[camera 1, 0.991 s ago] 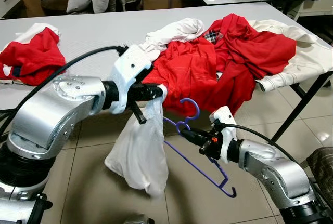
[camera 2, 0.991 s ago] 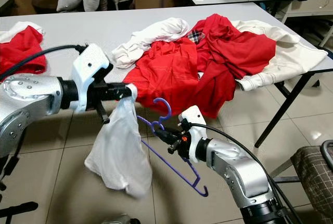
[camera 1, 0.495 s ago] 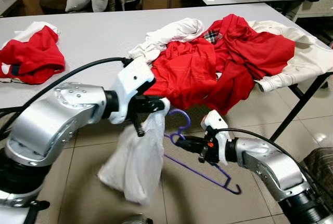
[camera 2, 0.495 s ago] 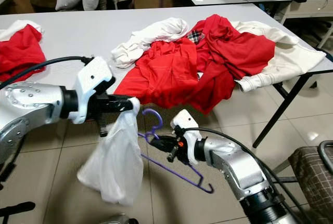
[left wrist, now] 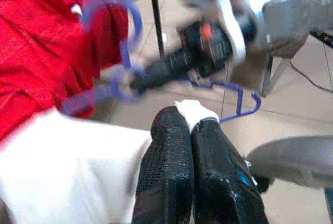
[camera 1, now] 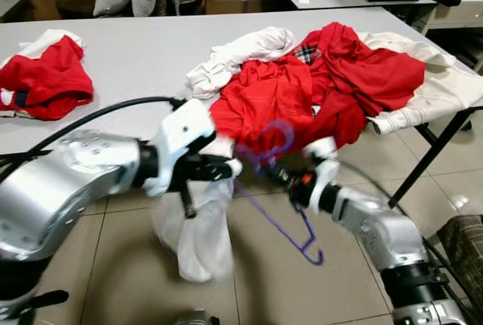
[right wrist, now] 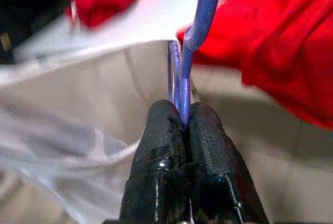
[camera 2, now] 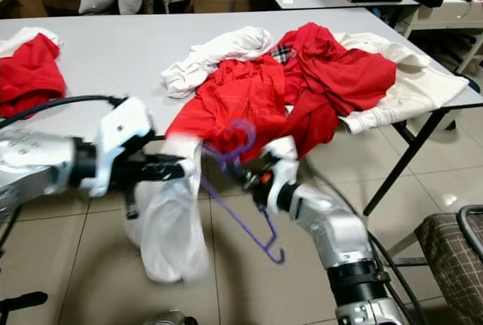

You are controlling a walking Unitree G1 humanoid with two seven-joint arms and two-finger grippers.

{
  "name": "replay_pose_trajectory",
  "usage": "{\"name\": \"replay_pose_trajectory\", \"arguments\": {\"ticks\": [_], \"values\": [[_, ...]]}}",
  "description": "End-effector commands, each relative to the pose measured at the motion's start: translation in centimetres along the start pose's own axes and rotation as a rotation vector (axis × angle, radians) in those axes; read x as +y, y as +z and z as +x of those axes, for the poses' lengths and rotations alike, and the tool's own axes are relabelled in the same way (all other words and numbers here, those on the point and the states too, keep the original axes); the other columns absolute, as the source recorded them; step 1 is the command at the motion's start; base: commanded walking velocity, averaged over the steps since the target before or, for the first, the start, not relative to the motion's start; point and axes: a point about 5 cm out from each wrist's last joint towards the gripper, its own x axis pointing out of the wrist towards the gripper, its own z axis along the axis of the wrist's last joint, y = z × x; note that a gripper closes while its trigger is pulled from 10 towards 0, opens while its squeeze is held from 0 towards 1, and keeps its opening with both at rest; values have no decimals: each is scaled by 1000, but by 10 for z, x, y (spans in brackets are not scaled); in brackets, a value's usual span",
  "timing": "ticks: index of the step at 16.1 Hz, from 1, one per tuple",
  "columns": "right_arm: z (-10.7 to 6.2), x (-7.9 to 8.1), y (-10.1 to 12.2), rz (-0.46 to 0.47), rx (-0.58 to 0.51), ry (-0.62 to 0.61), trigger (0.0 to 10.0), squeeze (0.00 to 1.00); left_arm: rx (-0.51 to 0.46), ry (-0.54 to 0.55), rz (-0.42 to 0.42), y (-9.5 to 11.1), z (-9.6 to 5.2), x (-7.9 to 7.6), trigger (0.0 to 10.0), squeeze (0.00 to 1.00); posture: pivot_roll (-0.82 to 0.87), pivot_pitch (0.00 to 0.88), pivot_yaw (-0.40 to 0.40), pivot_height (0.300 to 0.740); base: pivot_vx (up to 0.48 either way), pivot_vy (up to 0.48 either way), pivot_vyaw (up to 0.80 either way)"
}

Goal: Hang hanger

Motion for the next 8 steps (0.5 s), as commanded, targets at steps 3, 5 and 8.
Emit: {"name": "replay_pose_trajectory", "arguments": {"ticks": [3,5,8], "values": [[2,9,30,57,-120,95,10000,0,-15,-14,2,0,-4,-8,0,0,91,0,-14,740,0,0,0],[6,18,46,59,-172,149,10000,0,-33,22,-4,0,-5,-7,0,0,100,0,-32,740,0,0,0],[18,22,101,137,-428,40,10000,0,-84,191,11,-7,4,6,0,0,109,0,-48,740,0,0,0]]}}
